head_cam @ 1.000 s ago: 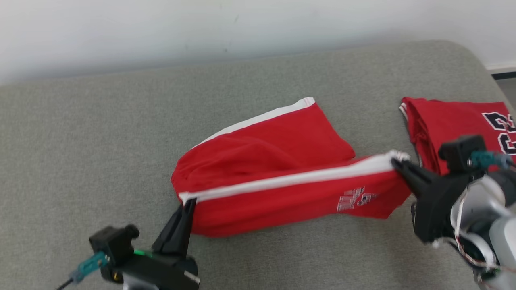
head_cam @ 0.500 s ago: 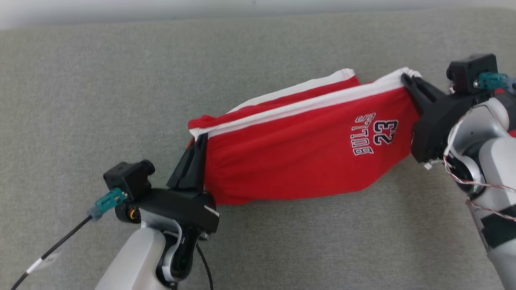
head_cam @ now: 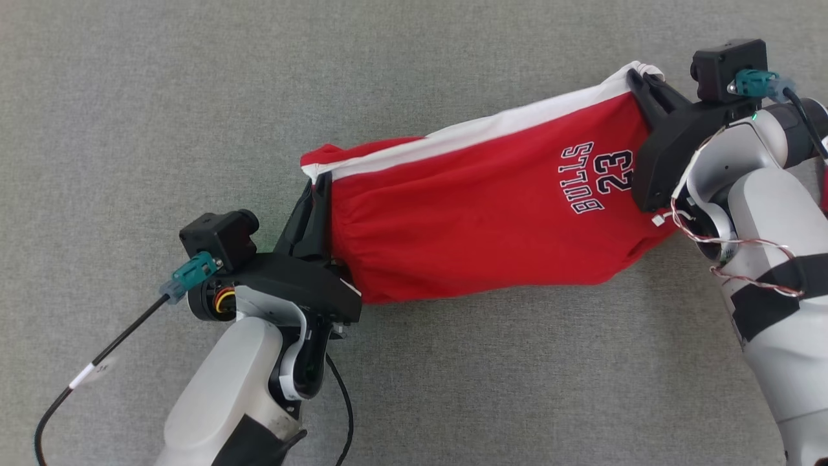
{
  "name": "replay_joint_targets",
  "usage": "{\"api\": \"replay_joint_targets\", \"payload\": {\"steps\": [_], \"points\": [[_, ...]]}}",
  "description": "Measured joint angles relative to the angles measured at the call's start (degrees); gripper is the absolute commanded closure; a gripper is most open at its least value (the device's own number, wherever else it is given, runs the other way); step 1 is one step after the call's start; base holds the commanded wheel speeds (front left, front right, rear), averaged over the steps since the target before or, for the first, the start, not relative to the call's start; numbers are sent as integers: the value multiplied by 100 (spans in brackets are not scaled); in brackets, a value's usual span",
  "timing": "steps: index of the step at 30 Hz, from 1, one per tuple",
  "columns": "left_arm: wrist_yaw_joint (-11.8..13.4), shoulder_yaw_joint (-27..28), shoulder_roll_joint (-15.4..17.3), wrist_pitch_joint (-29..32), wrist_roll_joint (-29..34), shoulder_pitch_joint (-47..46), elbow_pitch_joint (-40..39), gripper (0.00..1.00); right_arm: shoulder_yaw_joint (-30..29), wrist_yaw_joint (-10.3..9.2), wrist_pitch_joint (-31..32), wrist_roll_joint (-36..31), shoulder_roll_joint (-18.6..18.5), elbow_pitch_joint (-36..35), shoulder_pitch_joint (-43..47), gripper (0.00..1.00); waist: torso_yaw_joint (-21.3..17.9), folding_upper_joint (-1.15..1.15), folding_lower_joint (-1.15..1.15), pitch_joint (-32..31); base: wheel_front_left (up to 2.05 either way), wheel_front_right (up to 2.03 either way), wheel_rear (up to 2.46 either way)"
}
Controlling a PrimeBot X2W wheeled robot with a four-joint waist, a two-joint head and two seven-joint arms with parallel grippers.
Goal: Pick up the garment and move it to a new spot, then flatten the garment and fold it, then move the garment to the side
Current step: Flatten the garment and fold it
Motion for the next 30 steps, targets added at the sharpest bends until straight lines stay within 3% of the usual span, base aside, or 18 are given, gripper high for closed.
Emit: {"api": "replay_joint_targets", "payload": {"steps": [1, 2, 3, 16, 25, 30], "points": [[24, 2, -13, -15, 12, -51, 62, 53, -48, 0, -15, -56, 42, 126, -52, 100, 19, 0, 0, 19, 0, 0, 0], [46, 3, -22, -23, 31, -94, 130, 0, -99, 0, -32, -92, 85, 242, -107, 53, 34, 0, 0, 36, 0, 0, 0], [67, -3, -35, -23, 54, -134, 191, 0, -138, 0, -45, -120, 130, 357, -160, 0, 47, 0, 0, 48, 0, 0, 0], [68, 156, 49, -316, 198, 50, 344, 0, -321, 0, -24, -93, 285, 965, -284, 0, 7, -1, -2, -292, 0, 0, 0], [166, 748, 366, -376, 1330, 1433, -999, 0, -426, 0, 665, 289, 134, 1081, 145, 0, -66, -2, -3, -822, 0, 0, 0], [-45, 1147, 354, -376, 1894, 2413, -1642, 0, -603, 0, 905, 468, 56, 1102, 336, 0, -16, -2, -3, -1001, 0, 0, 0]]}}
